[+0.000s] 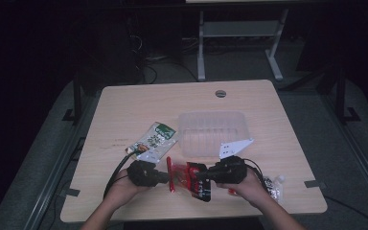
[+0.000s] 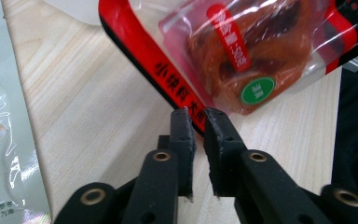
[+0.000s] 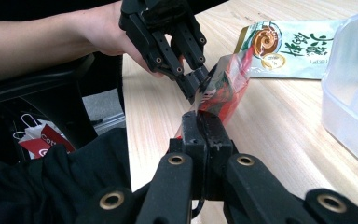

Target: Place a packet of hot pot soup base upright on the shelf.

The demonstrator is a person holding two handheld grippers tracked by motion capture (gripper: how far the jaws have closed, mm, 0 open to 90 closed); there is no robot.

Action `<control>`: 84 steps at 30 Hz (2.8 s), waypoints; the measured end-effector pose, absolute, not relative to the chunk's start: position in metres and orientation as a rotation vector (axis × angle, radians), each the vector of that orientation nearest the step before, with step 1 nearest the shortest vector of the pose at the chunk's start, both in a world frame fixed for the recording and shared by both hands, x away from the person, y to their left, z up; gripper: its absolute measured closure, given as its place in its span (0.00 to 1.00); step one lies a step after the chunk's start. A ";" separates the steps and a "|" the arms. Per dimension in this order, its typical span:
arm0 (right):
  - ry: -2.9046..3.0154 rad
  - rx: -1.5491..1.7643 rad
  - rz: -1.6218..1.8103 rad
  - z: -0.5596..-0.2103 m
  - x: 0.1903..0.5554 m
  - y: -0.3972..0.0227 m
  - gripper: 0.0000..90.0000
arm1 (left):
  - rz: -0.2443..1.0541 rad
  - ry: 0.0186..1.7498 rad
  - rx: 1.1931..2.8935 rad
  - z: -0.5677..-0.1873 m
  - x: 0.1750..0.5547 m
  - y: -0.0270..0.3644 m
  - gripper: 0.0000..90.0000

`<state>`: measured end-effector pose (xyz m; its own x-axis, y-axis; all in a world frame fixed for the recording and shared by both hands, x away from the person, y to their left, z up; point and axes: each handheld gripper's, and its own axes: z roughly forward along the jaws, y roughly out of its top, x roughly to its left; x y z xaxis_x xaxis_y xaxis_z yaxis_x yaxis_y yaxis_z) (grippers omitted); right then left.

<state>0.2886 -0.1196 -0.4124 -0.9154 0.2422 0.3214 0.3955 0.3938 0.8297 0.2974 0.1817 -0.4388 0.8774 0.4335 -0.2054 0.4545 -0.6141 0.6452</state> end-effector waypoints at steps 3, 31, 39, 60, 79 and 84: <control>-2.499 -0.576 -1.553 -0.410 0.288 -0.121 1.00 | -0.028 0.632 2.316 -0.438 0.297 0.183 0.86; -2.514 -0.602 -1.671 -0.382 0.290 -0.150 1.00 | 0.026 0.645 2.343 -0.440 0.302 0.191 0.63; -2.522 -0.644 -1.732 -0.370 0.294 -0.168 1.00 | 0.023 0.657 2.331 -0.440 0.301 0.190 0.63; -2.592 -0.814 -1.847 -0.341 0.314 -0.221 1.00 | 0.025 0.642 2.353 -0.441 0.302 0.189 0.62; -2.624 -1.077 -1.885 -0.339 0.326 -0.281 1.00 | 0.019 0.647 2.359 -0.442 0.301 0.187 0.62; -2.627 -1.127 -1.874 -0.341 0.322 -0.292 1.00 | 0.019 0.649 2.355 -0.443 0.301 0.186 0.62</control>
